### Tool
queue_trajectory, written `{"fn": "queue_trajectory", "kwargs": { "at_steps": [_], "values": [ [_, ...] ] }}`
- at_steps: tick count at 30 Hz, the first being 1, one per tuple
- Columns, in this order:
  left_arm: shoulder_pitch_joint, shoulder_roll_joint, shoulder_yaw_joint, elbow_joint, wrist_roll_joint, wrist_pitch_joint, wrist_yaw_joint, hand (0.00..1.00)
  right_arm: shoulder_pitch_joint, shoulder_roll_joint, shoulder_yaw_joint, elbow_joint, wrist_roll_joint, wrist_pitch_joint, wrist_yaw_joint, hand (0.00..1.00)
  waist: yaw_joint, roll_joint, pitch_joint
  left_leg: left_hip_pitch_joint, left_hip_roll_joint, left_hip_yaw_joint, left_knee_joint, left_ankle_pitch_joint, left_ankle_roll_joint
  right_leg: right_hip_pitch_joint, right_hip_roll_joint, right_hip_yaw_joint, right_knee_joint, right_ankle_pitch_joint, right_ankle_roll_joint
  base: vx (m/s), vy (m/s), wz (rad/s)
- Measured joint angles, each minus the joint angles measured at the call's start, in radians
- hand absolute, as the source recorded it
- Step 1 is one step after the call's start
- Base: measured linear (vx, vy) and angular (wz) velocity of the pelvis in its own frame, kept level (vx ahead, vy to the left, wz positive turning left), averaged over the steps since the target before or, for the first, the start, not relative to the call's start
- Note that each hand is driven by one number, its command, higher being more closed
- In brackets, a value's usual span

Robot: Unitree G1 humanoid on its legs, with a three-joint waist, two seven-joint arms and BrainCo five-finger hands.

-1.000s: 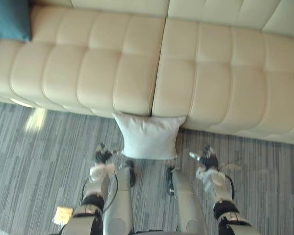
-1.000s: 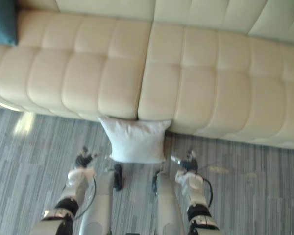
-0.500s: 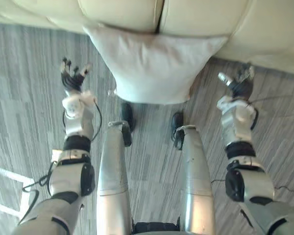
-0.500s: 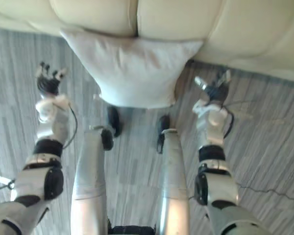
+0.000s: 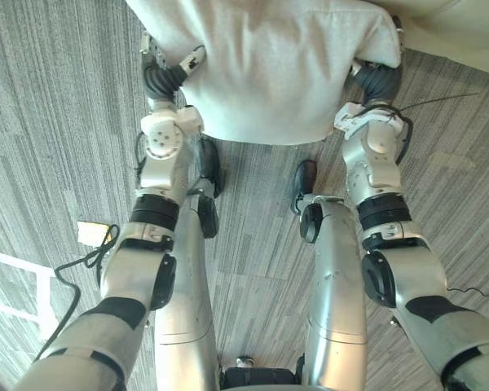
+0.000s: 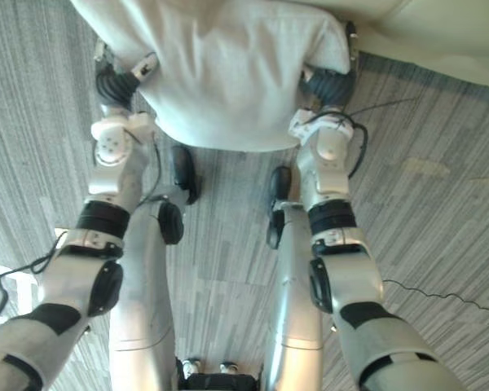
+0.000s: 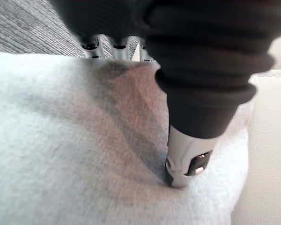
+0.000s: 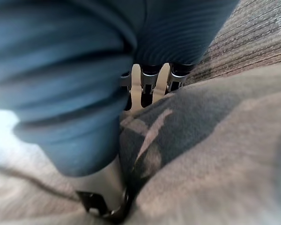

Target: Pick up cushions and gather them together orderly.

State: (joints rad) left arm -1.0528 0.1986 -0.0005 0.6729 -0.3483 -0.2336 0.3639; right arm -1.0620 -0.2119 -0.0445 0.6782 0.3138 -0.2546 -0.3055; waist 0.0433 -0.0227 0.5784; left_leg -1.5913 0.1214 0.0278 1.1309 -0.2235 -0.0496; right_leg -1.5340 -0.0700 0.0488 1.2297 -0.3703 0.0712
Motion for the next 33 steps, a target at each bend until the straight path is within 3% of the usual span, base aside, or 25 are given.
{"fn": "queue_trajectory", "kwargs": {
  "at_steps": [9, 12, 18, 19, 21, 22, 28, 29, 33],
  "values": [
    [0.054, 0.006, -0.007, -0.099, -0.069, -0.007, 0.054, 1.0, 0.116, 0.014, 0.031, -0.158, 0.011, -0.002, -0.001, 1.0, -0.009, -0.001, -0.001, 0.044, -0.007, -0.005, -0.023, 0.021, -0.003, 0.037, -0.008, -0.013, -0.006, 0.006, -0.007, -0.02, 0.022, 0.05],
    [0.136, -0.009, -0.036, -0.161, -0.071, -0.011, 0.07, 1.0, 0.209, 0.039, 0.052, -0.194, 0.011, 0.0, -0.005, 1.0, -0.011, -0.003, -0.005, 0.154, 0.001, -0.006, -0.068, 0.024, -0.007, 0.149, -0.002, -0.022, -0.058, 0.012, -0.012, 0.01, 0.001, -0.1],
    [0.38, -0.083, -0.083, -0.356, -0.071, -0.078, 0.073, 1.0, 0.448, 0.114, 0.052, -0.439, -0.001, -0.01, -0.014, 1.0, -0.017, -0.008, -0.044, 0.499, 0.009, -0.003, -0.253, 0.038, -0.031, 0.489, 0.007, -0.043, -0.241, 0.031, -0.035, 0.06, -0.041, -0.02],
    [0.439, -0.099, -0.095, -0.4, -0.071, -0.089, 0.073, 1.0, 0.505, 0.125, 0.055, -0.483, -0.014, -0.018, -0.014, 1.0, -0.015, -0.01, -0.089, 0.543, 0.008, -0.001, -0.285, 0.039, -0.034, 0.532, 0.007, -0.047, -0.275, 0.033, -0.039, 0.07, -0.059, 0.01],
    [0.514, -0.12, -0.122, -0.467, -0.071, -0.096, 0.073, 1.0, 0.574, 0.135, 0.06, -0.538, -0.041, -0.026, -0.017, 1.0, -0.016, -0.01, -0.112, 0.641, 0.008, 0.005, -0.331, 0.044, -0.041, 0.627, 0.007, -0.049, -0.32, 0.034, -0.041, 0.14, -0.051, -0.02],
    [0.584, -0.135, -0.148, -0.517, -0.071, -0.113, 0.073, 1.0, 0.643, 0.136, 0.069, -0.576, -0.054, -0.034, -0.017, 1.0, -0.017, -0.011, -0.171, 0.682, 0.008, 0.012, -0.365, 0.044, -0.041, 0.666, 0.007, -0.049, -0.355, 0.034, -0.04, 0.16, -0.043, -0.03],
    [0.835, -0.152, -0.206, -0.688, -0.074, -0.135, 0.06, 1.0, 0.92, 0.135, 0.149, -0.766, -0.106, -0.044, -0.013, 1.0, -0.018, -0.024, -0.245, 1.012, 0.012, 0.046, -0.517, 0.037, -0.044, 1.0, 0.003, -0.07, -0.535, 0.046, -0.021, 0.18, -0.003, -0.07],
    [0.894, -0.152, -0.22, -0.719, -0.075, -0.14, 0.053, 1.0, 0.978, 0.132, 0.168, -0.805, -0.119, -0.045, -0.011, 1.0, -0.017, -0.025, -0.284, 1.045, 0.016, 0.051, -0.53, 0.023, -0.043, 1.037, 0.006, -0.07, -0.562, 0.046, -0.021, 0.1, 0.017, -0.11],
    [0.994, -0.144, -0.251, -0.769, -0.077, -0.152, 0.026, 1.0, 1.08, 0.134, 0.183, -0.864, -0.119, -0.051, 0.009, 1.0, -0.004, -0.029, -0.318, 1.152, 0.032, 0.077, -0.534, -0.021, -0.039, 1.154, 0.016, -0.057, -0.613, 0.044, -0.016, 0.12, 0.077, -0.23]
  ]
}}
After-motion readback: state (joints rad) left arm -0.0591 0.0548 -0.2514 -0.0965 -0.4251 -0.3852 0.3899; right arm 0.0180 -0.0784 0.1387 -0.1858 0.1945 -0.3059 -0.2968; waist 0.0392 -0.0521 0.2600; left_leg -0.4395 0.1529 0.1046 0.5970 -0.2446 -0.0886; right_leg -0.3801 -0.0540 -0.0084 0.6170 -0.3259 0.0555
